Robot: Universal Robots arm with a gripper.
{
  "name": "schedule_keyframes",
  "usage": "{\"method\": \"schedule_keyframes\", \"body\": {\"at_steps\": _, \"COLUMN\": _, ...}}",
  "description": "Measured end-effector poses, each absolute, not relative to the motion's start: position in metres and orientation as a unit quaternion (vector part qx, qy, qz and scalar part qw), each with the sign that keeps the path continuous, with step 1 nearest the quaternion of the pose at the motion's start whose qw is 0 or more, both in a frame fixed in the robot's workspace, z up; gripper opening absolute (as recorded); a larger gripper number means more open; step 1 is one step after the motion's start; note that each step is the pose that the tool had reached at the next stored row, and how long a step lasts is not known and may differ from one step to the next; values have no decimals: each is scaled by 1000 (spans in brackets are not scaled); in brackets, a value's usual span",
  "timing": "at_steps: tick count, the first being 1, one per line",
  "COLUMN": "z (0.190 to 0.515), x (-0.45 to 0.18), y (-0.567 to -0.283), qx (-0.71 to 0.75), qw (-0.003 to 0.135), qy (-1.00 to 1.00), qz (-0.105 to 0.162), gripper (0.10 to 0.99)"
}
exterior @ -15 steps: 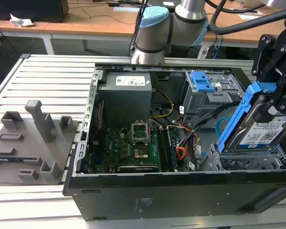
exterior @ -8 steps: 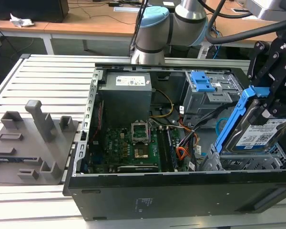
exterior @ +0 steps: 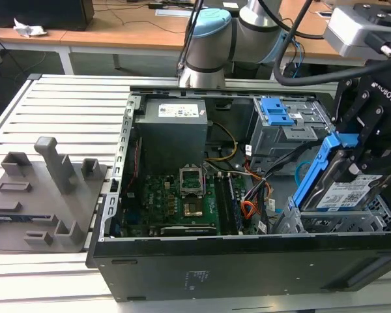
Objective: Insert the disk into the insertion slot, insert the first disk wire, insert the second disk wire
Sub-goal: 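Insert the disk into the insertion slot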
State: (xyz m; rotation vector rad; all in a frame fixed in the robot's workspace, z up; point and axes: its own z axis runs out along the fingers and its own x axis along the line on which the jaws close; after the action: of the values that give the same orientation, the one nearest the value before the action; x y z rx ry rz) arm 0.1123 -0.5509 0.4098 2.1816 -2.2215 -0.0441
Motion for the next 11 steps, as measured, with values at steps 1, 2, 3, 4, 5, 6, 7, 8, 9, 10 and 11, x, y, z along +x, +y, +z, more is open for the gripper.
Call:
{"method": "schedule_keyframes", "body": {"at_steps": 1, "z": 407, "x": 112, "y": -551, "qx": 701, "qw": 14, "qy": -713, "qz": -14, "gripper": 365}}
{"method": "schedule_keyframes", "body": {"at_steps": 2, "z": 404, "x": 112, "y": -551, "qx": 701, "qw": 14, "qy": -713, "qz": -14, "gripper": 365}}
{"method": "schedule_keyframes", "body": {"at_steps": 3, "z": 402, "x": 112, "y": -551, "qx": 701, "qw": 14, "qy": -713, "qz": -14, "gripper": 365}}
{"method": "schedule_keyframes", "body": {"at_steps": 4, "z": 400, "x": 112, "y": -551, "qx": 701, "qw": 14, "qy": -713, "qz": -14, "gripper": 365}}
{"method": "schedule_keyframes", "body": {"at_steps": 5, "z": 396, "x": 112, "y": -551, "qx": 701, "qw": 14, "qy": -713, "qz": -14, "gripper": 365}}
{"method": "schedule_keyframes", "body": {"at_steps": 6, "z": 393, "x": 112, "y": -551, "qx": 701, "qw": 14, "qy": -713, "qz": -14, "gripper": 365}}
{"method": "schedule_keyframes", "body": {"at_steps": 7, "z": 389, "x": 112, "y": -551, "qx": 701, "qw": 14, "qy": -713, "qz": -14, "gripper": 365}}
{"method": "schedule_keyframes", "body": {"at_steps": 8, "z": 388, "x": 112, "y": -551, "qx": 701, "qw": 14, "qy": -713, "qz": -14, "gripper": 365}}
{"method": "schedule_keyframes", "body": {"at_steps": 9, "z": 386, "x": 112, "y": -551, "qx": 701, "qw": 14, "qy": -713, "qz": -14, "gripper": 365}}
{"method": "schedule_keyframes", "body": {"at_steps": 10, "z": 383, "x": 112, "y": -551, "qx": 701, "qw": 14, "qy": -713, "qz": -14, "gripper": 365}}
{"method": "schedule_keyframes", "body": {"at_steps": 11, "z": 382, "x": 112, "y": -551, "qx": 701, "qw": 14, "qy": -713, "qz": -14, "gripper": 365}}
